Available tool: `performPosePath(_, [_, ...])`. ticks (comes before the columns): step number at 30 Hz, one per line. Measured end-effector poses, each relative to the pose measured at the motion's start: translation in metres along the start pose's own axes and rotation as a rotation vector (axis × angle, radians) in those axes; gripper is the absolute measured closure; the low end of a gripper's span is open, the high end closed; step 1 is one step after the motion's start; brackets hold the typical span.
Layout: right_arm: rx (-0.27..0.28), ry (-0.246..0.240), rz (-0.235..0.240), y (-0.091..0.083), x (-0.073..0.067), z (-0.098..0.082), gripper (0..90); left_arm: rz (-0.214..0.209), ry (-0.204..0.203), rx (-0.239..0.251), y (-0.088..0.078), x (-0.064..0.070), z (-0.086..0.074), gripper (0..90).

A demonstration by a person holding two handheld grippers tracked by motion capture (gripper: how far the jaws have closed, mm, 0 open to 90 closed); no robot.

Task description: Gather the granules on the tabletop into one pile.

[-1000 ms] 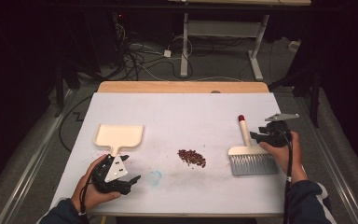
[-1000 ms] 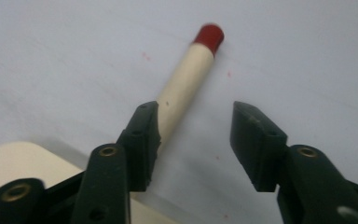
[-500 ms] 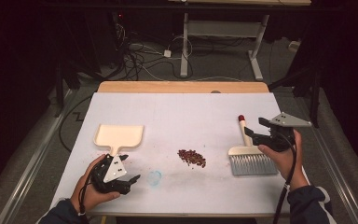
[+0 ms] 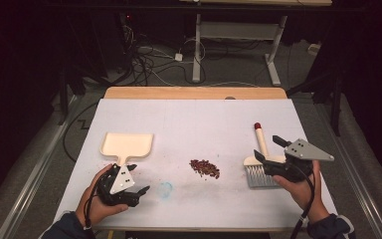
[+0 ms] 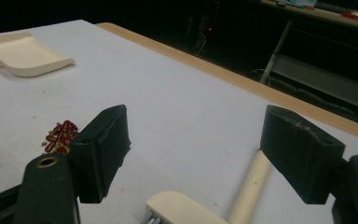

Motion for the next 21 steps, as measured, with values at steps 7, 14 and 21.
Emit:
performPosePath(7, [-0.006, -0.008, -0.014, -0.013, -0.009, -0.013, 22.6, -0.001, -0.003, 0.000, 0.000, 0.000, 0.001, 21.5])
performPosePath(14, [-0.011, -0.045, -0.022, -0.019, -0.021, -0.030, 20.3, 0.001, -0.004, -0.001, 0.001, 0.000, 0.000, 21.4])
performPosePath(21, [-0.042, -0.098, -0.011, -0.022, -0.038, -0.051, 19.0, 0.006, -0.011, -0.001, 0.000, 0.000, -0.001, 21.4])
Point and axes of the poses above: each handheld gripper's, and its own axes: y roughly forward along the jaws, z roughly out of its top, x roughly to its right, the point moved 3 cm from there along y, roughly forward along the jaws, and after that the axes turned 14 degrees about -y, right-handed, at the moved point
